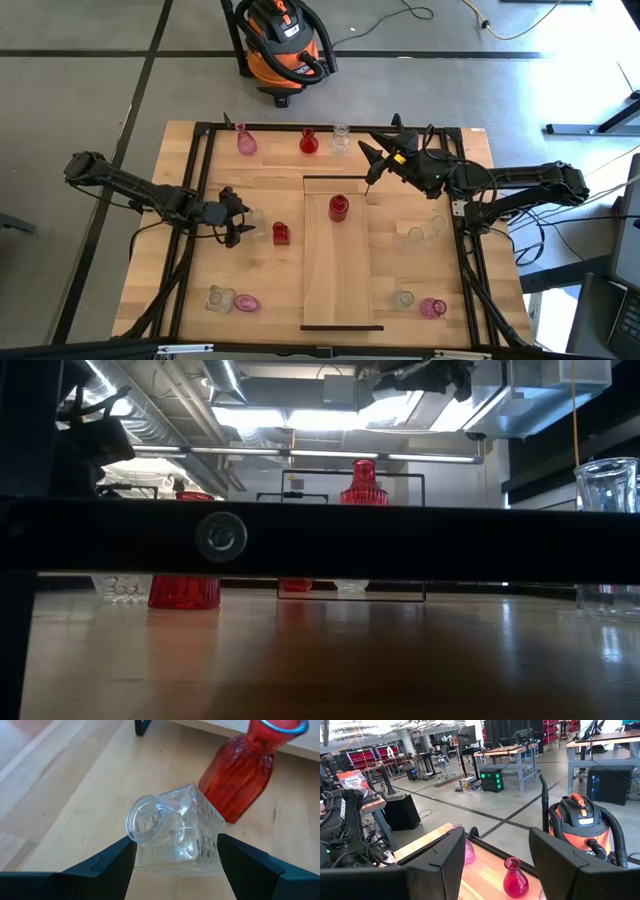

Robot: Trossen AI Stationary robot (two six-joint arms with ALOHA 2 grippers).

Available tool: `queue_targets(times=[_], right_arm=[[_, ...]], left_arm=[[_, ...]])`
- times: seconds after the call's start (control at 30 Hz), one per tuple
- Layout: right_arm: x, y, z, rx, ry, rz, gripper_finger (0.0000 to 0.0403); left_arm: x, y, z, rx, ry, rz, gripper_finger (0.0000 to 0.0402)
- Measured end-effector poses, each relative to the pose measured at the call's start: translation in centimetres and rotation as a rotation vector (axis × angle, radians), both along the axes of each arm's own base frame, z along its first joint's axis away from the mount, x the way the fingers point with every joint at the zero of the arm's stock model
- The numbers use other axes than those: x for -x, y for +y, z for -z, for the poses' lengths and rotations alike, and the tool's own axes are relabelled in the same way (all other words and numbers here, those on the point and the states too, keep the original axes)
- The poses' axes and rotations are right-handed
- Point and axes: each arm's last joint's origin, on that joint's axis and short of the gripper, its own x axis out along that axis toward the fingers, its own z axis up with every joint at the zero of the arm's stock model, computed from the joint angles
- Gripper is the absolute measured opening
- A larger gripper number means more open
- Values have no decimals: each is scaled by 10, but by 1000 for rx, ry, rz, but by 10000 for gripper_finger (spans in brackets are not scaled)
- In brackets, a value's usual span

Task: Sort vases onto shelf
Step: Put the transparent vase on the shelf

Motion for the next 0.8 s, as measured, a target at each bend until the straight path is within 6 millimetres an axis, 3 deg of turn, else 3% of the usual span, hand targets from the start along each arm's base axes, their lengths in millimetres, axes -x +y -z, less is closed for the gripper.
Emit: queue_targets(times=[0.8], right_arm=[[0,0,2,0,24,0,202]], left_arm=[[-5,-2,-6,41,-78,20,270]])
